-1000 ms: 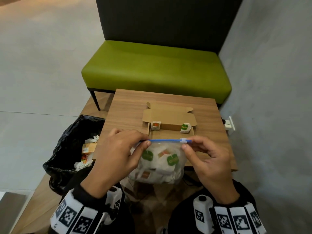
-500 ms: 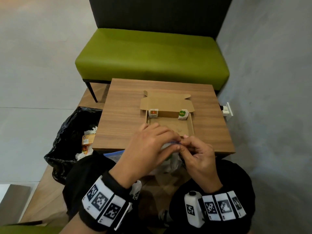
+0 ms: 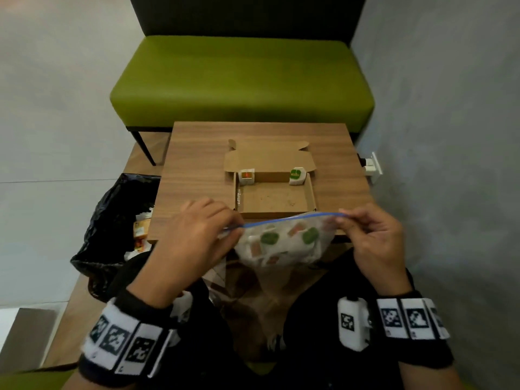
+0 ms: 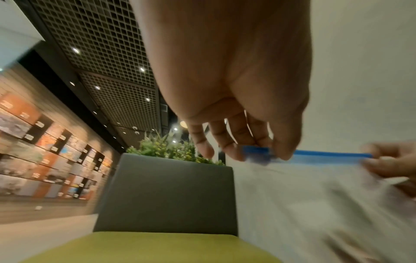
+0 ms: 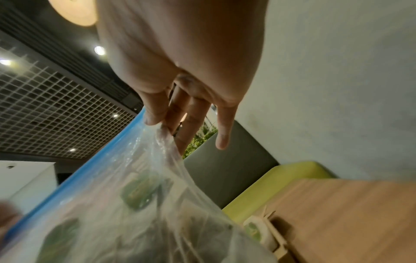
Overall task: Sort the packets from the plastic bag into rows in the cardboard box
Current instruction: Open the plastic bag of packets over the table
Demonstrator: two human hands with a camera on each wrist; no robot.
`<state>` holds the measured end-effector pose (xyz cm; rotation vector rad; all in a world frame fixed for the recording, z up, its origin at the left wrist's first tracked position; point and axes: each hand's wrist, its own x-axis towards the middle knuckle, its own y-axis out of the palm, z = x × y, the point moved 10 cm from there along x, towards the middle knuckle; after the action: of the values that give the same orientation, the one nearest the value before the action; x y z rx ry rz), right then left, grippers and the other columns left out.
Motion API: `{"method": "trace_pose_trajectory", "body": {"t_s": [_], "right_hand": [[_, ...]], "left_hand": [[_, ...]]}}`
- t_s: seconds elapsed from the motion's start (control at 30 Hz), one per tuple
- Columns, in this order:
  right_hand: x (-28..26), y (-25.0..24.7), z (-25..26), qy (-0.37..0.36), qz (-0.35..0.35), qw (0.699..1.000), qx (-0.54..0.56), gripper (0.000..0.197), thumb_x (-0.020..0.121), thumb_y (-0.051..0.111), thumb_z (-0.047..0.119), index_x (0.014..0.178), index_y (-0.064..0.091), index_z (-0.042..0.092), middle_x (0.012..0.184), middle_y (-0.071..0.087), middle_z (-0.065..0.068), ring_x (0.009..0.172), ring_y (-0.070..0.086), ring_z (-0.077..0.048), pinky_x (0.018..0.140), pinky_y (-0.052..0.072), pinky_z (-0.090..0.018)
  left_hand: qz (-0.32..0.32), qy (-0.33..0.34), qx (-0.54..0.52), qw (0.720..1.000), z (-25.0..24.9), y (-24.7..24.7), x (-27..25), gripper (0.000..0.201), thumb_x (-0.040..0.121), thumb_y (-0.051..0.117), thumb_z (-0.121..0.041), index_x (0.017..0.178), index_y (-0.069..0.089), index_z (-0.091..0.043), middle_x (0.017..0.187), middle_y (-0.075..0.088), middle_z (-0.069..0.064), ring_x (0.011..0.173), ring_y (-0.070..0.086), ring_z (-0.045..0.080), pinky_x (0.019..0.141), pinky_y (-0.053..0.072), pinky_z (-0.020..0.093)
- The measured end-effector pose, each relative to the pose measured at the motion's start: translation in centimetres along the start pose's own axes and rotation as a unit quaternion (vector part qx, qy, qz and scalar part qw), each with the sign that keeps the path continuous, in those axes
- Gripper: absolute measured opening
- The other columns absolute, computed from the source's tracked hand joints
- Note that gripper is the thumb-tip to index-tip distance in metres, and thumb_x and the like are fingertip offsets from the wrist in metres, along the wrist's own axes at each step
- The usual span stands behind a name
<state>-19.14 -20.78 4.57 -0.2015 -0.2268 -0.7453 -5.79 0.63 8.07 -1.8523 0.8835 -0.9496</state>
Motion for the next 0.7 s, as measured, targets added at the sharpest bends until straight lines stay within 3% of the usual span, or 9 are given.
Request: {"method": "trace_pose_trajectory", "body": {"t_s": [0.07,0.13,0.27,0.33,0.47,0.6,0.63,0.7], "right_hand": [[0.6,-0.8,0.5,-0.007,0.001,1.0,0.008,0.04,0.083,0.068,0.003,0.077,0.073,0.042,0.079,0.074,0.019,0.076,0.07,0.001,0.069,0.054,-0.013],[0.8,-0.1,1.1,-0.012,0.02,0.999,0.023,0.029,0.081,0.067,0.01,0.08,0.074,0.038,0.081,0.074,0.014,0.078,0.07,-0.003,0.07,0.056,-0.016],[1.4,2.8,1.4,-0.024,0.064,0.998,0.018,0.029,0.086,0.066,-0.004,0.083,0.069,0.025,0.084,0.073,0.013,0.079,0.069,-0.004,0.071,0.055,-0.016],[1.6,4.3,1.2,-0.018,0.093,0.995,0.001,0.027,0.087,0.064,-0.009,0.086,0.066,0.017,0.085,0.072,0.014,0.079,0.068,-0.002,0.07,0.054,-0.014],[1.6,5.7,-0.1,0.022,0.117,0.993,-0.014,0.022,0.09,0.065,-0.002,0.088,0.067,0.02,0.086,0.071,0.009,0.081,0.067,-0.003,0.07,0.054,-0.018],[0.5,5.1,-0.1,0.0,0.079,0.981,-0.18,0.019,0.091,0.069,0.024,0.108,0.062,0.029,0.11,0.063,0.012,0.105,0.058,0.0,0.086,0.045,-0.013],[-0.1,5.0,0.4,-0.016,0.065,0.975,-0.212,0.025,0.09,0.069,0.031,0.112,0.059,0.028,0.112,0.059,0.011,0.107,0.055,0.001,0.088,0.043,-0.011],[-1.7,5.5,0.6,0.009,0.067,0.977,-0.201,0.028,0.086,0.069,0.044,0.104,0.058,0.026,0.102,0.06,0.01,0.096,0.058,-0.001,0.081,0.047,-0.013]], "left_hand": [[0.014,-0.014,-0.002,1.0,0.8,-0.7,-0.7,0.017,0.084,0.051,-0.04,0.08,0.064,-0.028,0.078,0.061,-0.015,0.077,0.056,0.011,0.072,0.05,0.039],[0.04,-0.022,-0.039,0.998,0.5,-0.7,-0.8,0.013,0.08,0.055,-0.045,0.081,0.061,-0.033,0.078,0.061,-0.018,0.077,0.055,0.005,0.071,0.051,0.035],[0.105,-0.059,-0.162,0.979,-0.9,1.6,0.3,0.041,0.085,0.057,-0.063,0.12,0.056,-0.041,0.101,0.061,-0.025,0.097,0.057,-0.005,0.077,0.049,0.016],[0.128,-0.069,-0.193,0.97,-1.8,3.5,1.0,0.036,0.09,0.058,-0.053,0.122,0.059,-0.037,0.099,0.064,-0.021,0.093,0.06,-0.002,0.076,0.052,0.017],[0.127,-0.09,-0.257,0.954,-2.2,5.9,1.0,0.017,0.095,0.062,-0.028,0.11,0.07,-0.031,0.091,0.07,-0.016,0.086,0.064,0.0,0.069,0.05,0.014],[0.074,-0.186,-0.334,0.921,0.2,7.1,0.0,0.011,0.093,0.065,-0.021,0.094,0.074,-0.028,0.082,0.073,-0.006,0.076,0.068,0.011,0.072,0.056,0.038],[0.053,-0.212,-0.354,0.909,0.7,7.4,-0.3,0.006,0.091,0.068,-0.023,0.089,0.073,-0.026,0.081,0.072,-0.001,0.074,0.068,0.019,0.071,0.057,0.044],[0.002,-0.257,-0.41,0.875,1.6,7.5,-0.8,0.007,0.087,0.073,-0.024,0.082,0.069,-0.02,0.077,0.07,0.006,0.067,0.065,0.029,0.065,0.054,0.047]]}}
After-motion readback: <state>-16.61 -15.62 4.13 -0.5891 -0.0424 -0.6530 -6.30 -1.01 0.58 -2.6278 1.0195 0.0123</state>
